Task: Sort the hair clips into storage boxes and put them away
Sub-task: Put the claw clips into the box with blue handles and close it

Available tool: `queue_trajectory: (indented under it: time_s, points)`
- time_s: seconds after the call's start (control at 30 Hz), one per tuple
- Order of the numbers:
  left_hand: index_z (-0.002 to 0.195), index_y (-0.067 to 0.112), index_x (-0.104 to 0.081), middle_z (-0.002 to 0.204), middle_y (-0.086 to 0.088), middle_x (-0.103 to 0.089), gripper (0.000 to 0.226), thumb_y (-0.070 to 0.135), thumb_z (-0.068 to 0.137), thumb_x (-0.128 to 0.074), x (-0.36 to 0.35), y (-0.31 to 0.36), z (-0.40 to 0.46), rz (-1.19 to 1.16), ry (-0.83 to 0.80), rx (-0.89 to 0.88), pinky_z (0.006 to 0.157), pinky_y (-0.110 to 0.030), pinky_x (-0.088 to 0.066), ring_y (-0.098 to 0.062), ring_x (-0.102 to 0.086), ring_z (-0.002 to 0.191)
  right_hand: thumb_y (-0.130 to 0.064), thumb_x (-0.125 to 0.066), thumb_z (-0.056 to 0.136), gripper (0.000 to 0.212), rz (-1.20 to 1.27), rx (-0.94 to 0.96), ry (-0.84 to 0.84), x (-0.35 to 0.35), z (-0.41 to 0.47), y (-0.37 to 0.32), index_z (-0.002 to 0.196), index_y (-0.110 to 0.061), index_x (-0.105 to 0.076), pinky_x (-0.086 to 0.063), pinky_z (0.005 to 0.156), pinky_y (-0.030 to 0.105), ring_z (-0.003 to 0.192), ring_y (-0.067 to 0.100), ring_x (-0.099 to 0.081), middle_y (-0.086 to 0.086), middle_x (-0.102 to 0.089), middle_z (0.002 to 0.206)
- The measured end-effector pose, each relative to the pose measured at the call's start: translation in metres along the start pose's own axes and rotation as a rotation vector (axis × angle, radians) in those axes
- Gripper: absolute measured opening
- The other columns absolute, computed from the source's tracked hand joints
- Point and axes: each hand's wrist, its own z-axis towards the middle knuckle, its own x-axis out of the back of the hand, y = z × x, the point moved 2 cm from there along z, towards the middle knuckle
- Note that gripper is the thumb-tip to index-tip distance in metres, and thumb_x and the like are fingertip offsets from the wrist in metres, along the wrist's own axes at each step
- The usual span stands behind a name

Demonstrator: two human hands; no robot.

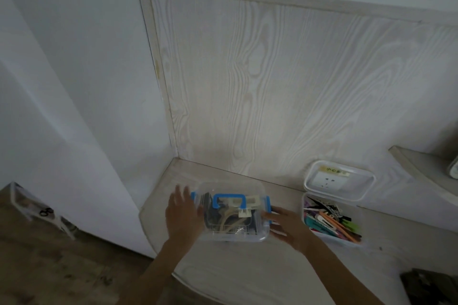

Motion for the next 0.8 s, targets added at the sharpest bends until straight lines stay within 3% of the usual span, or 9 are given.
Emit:
queue_trajectory:
  time_s: [0.1,0.2,0.3,0.43,0.5,0.57,0.63,0.7,0.8]
  points:
    - [0.141,0.022,-0.037,0.151,-0.009,-0.031,0.076,0.071,0.086,-0.019,-0.011,0.043,-0.002,0.204,-0.017,-0.42,0.106,-0.051,-0.03,-0.035,-0.041,0.133,-0.014,-0.074,0.073,0.035,0.09,-0.091,-0.062,0.003,-0.003,0.0,0.106,-0.014,-0.062,-0.049,0.082,0.029,0.099,0.024,-0.061,0.008,-0.065,0.106]
    - [0.148,0.032,-0.009,0.157,-0.001,0.009,0.097,0.089,0.07,-0.013,-0.032,0.076,-0.006,0.343,-0.257,-0.701,0.114,-0.058,-0.003,-0.037,-0.012,0.143,-0.013,-0.075,0.068,0.038,0.18,-0.161,-0.093,0.004,-0.006,0.002,0.104,-0.012,-0.063,-0.048,0.081,0.029,0.094,0.021,-0.058,0.008,-0.062,0.101]
    - [0.143,0.035,0.022,0.147,0.004,0.036,0.108,0.091,0.059,-0.017,-0.043,0.088,-0.005,0.319,-0.402,-0.755,0.112,-0.053,0.019,-0.029,0.031,0.138,-0.011,-0.074,0.07,0.033,0.238,-0.209,-0.085,0.007,-0.005,0.006,0.102,-0.013,-0.064,-0.048,0.077,0.028,0.093,0.02,-0.055,0.007,-0.058,0.1]
    - [0.142,0.038,0.02,0.146,0.006,0.036,0.109,0.092,0.056,-0.018,-0.049,0.085,-0.002,0.308,-0.37,-0.75,0.109,-0.051,0.023,-0.028,0.032,0.138,-0.011,-0.07,0.076,0.029,0.224,-0.174,-0.082,0.006,-0.004,0.008,0.104,-0.012,-0.062,-0.046,0.09,0.032,0.102,0.023,-0.056,0.008,-0.06,0.104]
    - [0.14,0.039,0.021,0.146,0.005,0.036,0.107,0.092,0.057,-0.021,-0.052,0.083,-0.001,0.284,-0.365,-0.742,0.111,-0.052,0.02,-0.028,0.032,0.138,-0.012,-0.068,0.08,0.017,0.087,-0.081,-0.025,0.001,-0.004,0.003,0.097,-0.015,-0.062,-0.051,0.082,0.027,0.095,0.02,-0.06,0.006,-0.063,0.099]
    - [0.137,0.041,0.023,0.146,0.005,0.036,0.105,0.092,0.056,-0.019,-0.053,0.084,-0.001,0.29,-0.357,-0.745,0.112,-0.053,0.018,-0.028,0.032,0.138,-0.015,-0.062,0.086,0.003,-0.231,0.042,0.094,-0.005,-0.002,-0.003,0.086,-0.012,-0.062,-0.048,0.061,0.015,0.07,0.011,-0.059,0.001,-0.061,0.077]
    - [0.137,0.041,0.023,0.147,0.005,0.036,0.105,0.092,0.057,-0.022,-0.053,0.085,-0.001,0.295,-0.361,-0.748,0.112,-0.053,0.019,-0.027,0.033,0.138,-0.021,-0.054,0.091,0.018,-0.71,0.166,0.204,-0.012,0.006,-0.008,0.078,-0.009,-0.057,-0.037,0.05,0.011,0.051,0.006,-0.044,-0.003,-0.047,0.06]
    - [0.139,0.039,0.022,0.149,0.005,0.034,0.107,0.091,0.059,-0.028,-0.051,0.085,-0.002,0.291,-0.367,-0.748,0.112,-0.052,0.02,-0.026,0.034,0.137,-0.024,-0.049,0.093,0.018,-1.004,0.212,0.269,-0.02,0.005,-0.017,0.081,-0.011,-0.047,-0.031,0.046,0.012,0.05,0.004,-0.038,-0.006,-0.039,0.06]
    - [0.141,0.039,0.02,0.149,0.005,0.034,0.107,0.088,0.065,-0.035,-0.047,0.086,-0.003,0.283,-0.359,-0.755,0.112,-0.052,0.02,-0.025,0.035,0.136,-0.022,-0.047,0.093,0.017,-1.194,0.206,0.237,-0.027,-0.001,-0.033,0.081,-0.012,-0.04,-0.038,0.06,0.018,0.066,0.011,-0.047,-0.006,-0.035,0.064]
